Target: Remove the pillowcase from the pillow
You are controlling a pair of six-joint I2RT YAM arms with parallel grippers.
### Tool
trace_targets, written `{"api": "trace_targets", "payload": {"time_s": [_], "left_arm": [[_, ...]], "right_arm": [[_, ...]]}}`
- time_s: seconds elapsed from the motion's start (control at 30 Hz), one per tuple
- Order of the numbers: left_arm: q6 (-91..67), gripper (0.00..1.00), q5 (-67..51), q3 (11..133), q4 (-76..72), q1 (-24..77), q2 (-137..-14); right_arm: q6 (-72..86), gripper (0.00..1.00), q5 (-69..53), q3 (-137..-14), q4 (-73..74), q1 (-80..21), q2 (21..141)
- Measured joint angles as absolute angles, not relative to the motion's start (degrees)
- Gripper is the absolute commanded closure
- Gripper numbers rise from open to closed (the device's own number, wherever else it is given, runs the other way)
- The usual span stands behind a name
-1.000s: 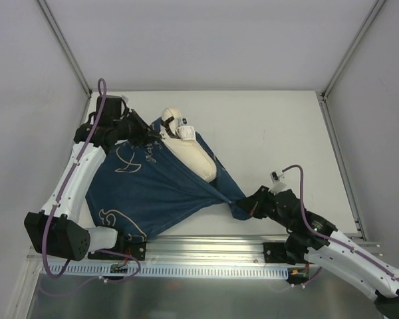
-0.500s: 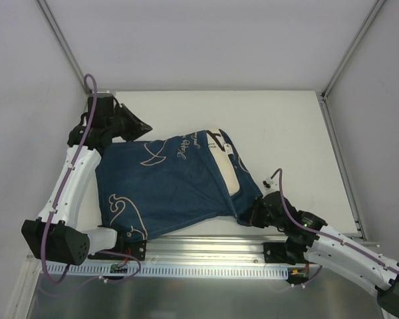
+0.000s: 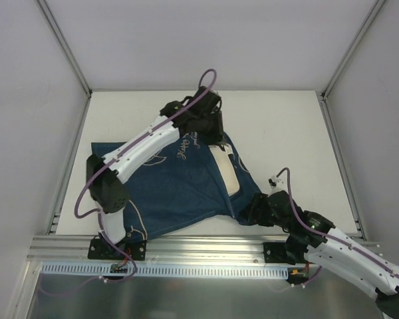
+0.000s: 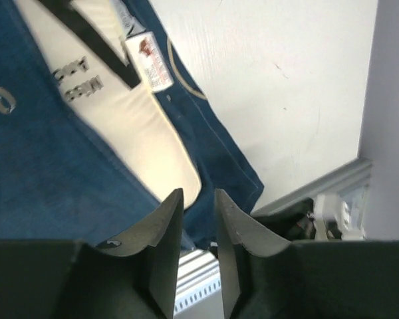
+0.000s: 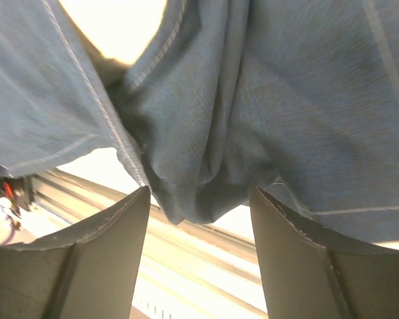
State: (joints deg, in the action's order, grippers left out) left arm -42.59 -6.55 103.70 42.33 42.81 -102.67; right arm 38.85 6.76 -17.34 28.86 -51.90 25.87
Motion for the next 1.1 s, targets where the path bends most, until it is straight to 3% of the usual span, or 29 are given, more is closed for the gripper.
{"api": "trace_targets", "payload": {"time_s": [0.03, 0.23, 0.63, 0.9, 1.1], "left_arm": [[-42.30, 0.61, -4.73, 108.44, 45.52, 44.51, -105.91], [-41.04, 0.42, 4.27, 126.76, 56.27, 50.37, -119.15], [-41.25, 0.31, 12.82, 130.96, 64.58, 52.64, -131.81], [-41.23, 0.41, 14.87, 130.93, 64.90, 53.32, -135.35], [-41.19, 0.37, 15.79, 129.99, 64.71, 53.34, -136.03]], "right_arm": [[38.89, 0.35, 7.68, -17.87, 30.24, -51.90, 24.16], [39.77, 0.32, 13.41, -19.59, 38.54, -51.90, 15.79], [40.01, 0.30, 16.23, -21.26, 45.50, -51.90, 15.42], [39.83, 0.30, 15.88, -21.26, 44.34, -51.90, 18.92], [39.64, 0.29, 15.62, -21.26, 43.38, -51.90, 19.99]]}}
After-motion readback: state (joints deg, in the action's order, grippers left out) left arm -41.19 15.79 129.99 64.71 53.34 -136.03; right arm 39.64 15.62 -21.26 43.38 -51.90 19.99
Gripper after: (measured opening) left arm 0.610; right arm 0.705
